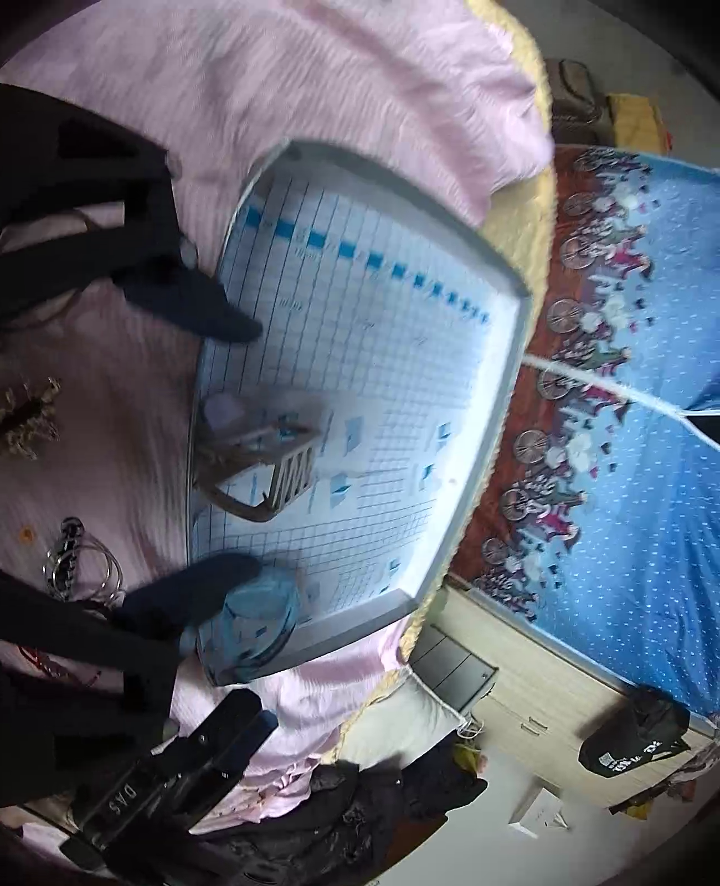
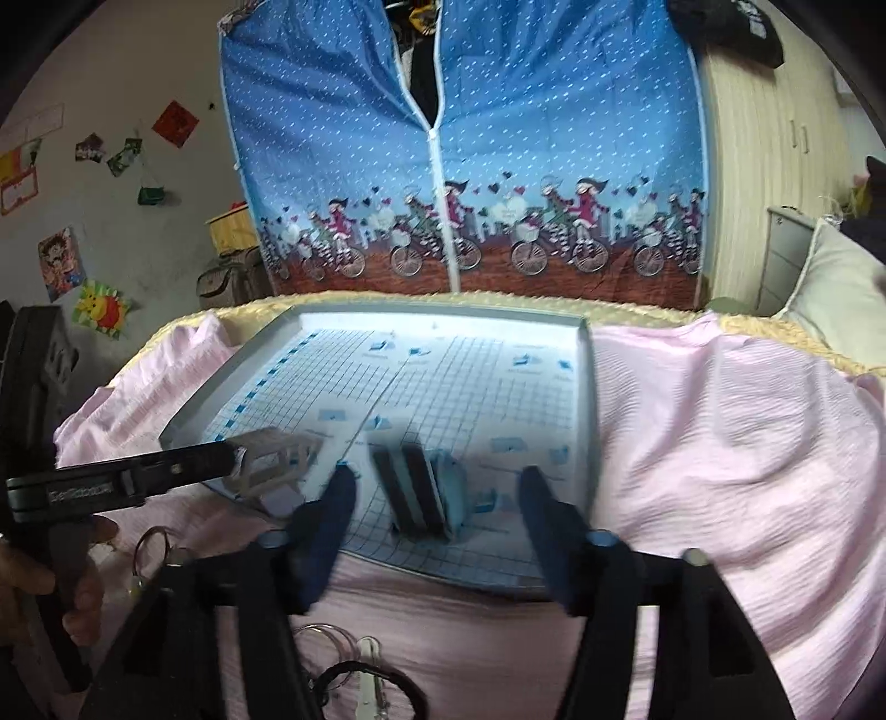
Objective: Organize jewelry
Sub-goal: 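Carry buckle and watch into the grid tray and open both tools, then grasp the black hairpin stick with the right tool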
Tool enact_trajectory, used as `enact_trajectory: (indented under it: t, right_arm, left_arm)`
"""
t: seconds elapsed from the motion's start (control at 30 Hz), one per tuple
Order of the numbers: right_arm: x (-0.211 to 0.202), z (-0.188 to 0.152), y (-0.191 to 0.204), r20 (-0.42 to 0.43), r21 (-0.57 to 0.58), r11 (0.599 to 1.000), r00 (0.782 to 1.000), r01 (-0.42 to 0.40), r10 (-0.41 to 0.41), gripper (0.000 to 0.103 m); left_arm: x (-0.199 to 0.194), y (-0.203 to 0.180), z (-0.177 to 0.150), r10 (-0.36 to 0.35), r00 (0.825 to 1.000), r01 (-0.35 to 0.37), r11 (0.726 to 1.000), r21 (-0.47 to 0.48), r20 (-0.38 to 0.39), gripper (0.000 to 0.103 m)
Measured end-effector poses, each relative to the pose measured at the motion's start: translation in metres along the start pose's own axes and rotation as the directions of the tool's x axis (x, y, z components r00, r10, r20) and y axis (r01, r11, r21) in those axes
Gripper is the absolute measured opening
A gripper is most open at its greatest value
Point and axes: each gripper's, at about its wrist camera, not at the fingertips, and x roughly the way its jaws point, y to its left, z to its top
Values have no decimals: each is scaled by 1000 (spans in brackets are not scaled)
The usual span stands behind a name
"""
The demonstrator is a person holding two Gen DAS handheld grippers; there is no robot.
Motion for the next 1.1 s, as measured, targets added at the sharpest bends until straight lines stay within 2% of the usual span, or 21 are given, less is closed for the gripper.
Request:
enact_trajectory:
  t: [0.03,0.07,0.23,0.33,0.53,0.63,0.77,0.83,0.93,1.1]
  right_arm:
    - [-4,0,-1,9,7,1000,1000,11,-12,72]
    - [-7,1,-2,14,12,1000,1000,15,-15,75]
    - [-37,0,5,80,11,1000,997,6,-7,103]
    - [-61,-2,16,135,-17,1000,991,-9,12,103]
    - [-103,-1,44,224,-69,998,974,-14,30,103]
    - [-126,-9,56,258,-76,997,965,-30,48,103]
    - [-147,-20,71,275,-87,996,960,-26,50,103]
    - [-156,-29,74,276,-57,996,958,-65,79,103]
    - [-160,-40,77,246,-19,994,963,-108,109,103]
    - [-145,-49,89,134,-1,989,980,-150,149,103]
  left_arm:
    - [-6,0,-1,10,1000,-10,1000,7,24,97]
    - [-15,-1,-2,22,998,-23,1000,15,54,102]
    - [-57,-14,-8,65,981,-81,993,82,182,102]
    - [-84,-25,-11,62,964,-95,988,120,257,102]
    - [-139,-41,-36,75,938,-151,968,203,339,102]
    - [-159,-41,-45,93,939,-170,963,209,331,102]
    - [-190,-37,-67,154,922,-234,953,194,355,102]
    - [-198,-33,-75,174,920,-249,952,178,352,102]
    - [-205,-22,-82,183,934,-230,965,123,306,102]
    - [-195,-10,-82,200,960,-216,974,65,196,102]
